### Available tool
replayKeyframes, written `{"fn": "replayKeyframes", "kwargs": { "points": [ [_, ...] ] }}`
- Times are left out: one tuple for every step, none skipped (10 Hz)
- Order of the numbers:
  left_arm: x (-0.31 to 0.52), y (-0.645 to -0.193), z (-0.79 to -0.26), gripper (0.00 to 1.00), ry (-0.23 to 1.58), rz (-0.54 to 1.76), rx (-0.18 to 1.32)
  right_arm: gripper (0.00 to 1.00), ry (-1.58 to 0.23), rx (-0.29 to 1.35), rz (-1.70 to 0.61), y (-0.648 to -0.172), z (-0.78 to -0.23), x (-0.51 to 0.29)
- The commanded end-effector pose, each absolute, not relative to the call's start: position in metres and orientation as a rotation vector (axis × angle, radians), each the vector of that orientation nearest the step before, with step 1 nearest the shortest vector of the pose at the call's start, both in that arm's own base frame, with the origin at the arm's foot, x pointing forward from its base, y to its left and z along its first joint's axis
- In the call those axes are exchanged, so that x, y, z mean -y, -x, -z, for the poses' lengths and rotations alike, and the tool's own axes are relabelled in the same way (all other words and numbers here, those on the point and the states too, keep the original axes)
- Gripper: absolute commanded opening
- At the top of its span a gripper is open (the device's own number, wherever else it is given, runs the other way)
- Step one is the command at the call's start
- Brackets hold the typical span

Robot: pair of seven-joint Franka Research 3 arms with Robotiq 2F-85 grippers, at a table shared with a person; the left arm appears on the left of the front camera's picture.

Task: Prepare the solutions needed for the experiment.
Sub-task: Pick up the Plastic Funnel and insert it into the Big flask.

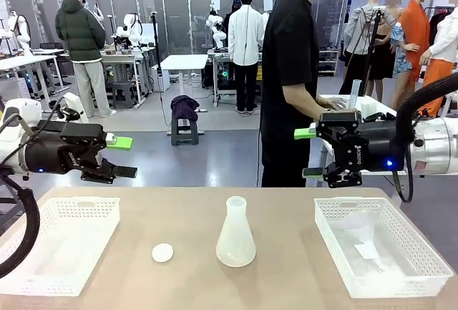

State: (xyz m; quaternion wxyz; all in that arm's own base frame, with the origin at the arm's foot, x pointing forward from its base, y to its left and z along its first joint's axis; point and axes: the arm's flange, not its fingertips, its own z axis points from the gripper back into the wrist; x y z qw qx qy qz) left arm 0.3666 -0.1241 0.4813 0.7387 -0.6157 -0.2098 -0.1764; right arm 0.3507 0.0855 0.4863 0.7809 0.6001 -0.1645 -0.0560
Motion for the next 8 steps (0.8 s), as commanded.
{"fn": "replayKeyframes", "kwargs": {
  "points": [
    [0.120, -0.367, -0.480, 1.00, 1.376, 0.364, 0.457, 1.00, -1.326, 0.331, 0.135, -0.351, -0.486, -0.087],
    [0.120, -0.367, -0.480, 1.00, 1.376, 0.364, 0.457, 1.00, -1.326, 0.331, 0.135, -0.351, -0.486, -0.087],
    [0.120, -0.367, -0.480, 1.00, 1.376, 0.364, 0.457, 1.00, -1.326, 0.331, 0.135, -0.351, -0.486, -0.087],
    [0.120, -0.367, -0.480, 1.00, 1.376, 0.364, 0.457, 1.00, -1.326, 0.331, 0.135, -0.351, -0.486, -0.087],
    [0.120, -0.367, -0.480, 1.00, 1.376, 0.364, 0.457, 1.00, -1.326, 0.331, 0.135, -0.351, -0.486, -0.087],
    [0.120, -0.367, -0.480, 1.00, 1.376, 0.364, 0.457, 1.00, -1.313, 0.337, 0.117, -0.350, -0.486, -0.084],
    [0.120, -0.367, -0.480, 1.00, 1.376, 0.364, 0.457, 1.00, -1.091, 0.355, 0.005, -0.363, -0.487, -0.070],
    [0.120, -0.367, -0.480, 1.00, 1.376, 0.364, 0.457, 1.00, -0.918, 0.366, -0.162, -0.376, -0.492, -0.053]
  ]
}}
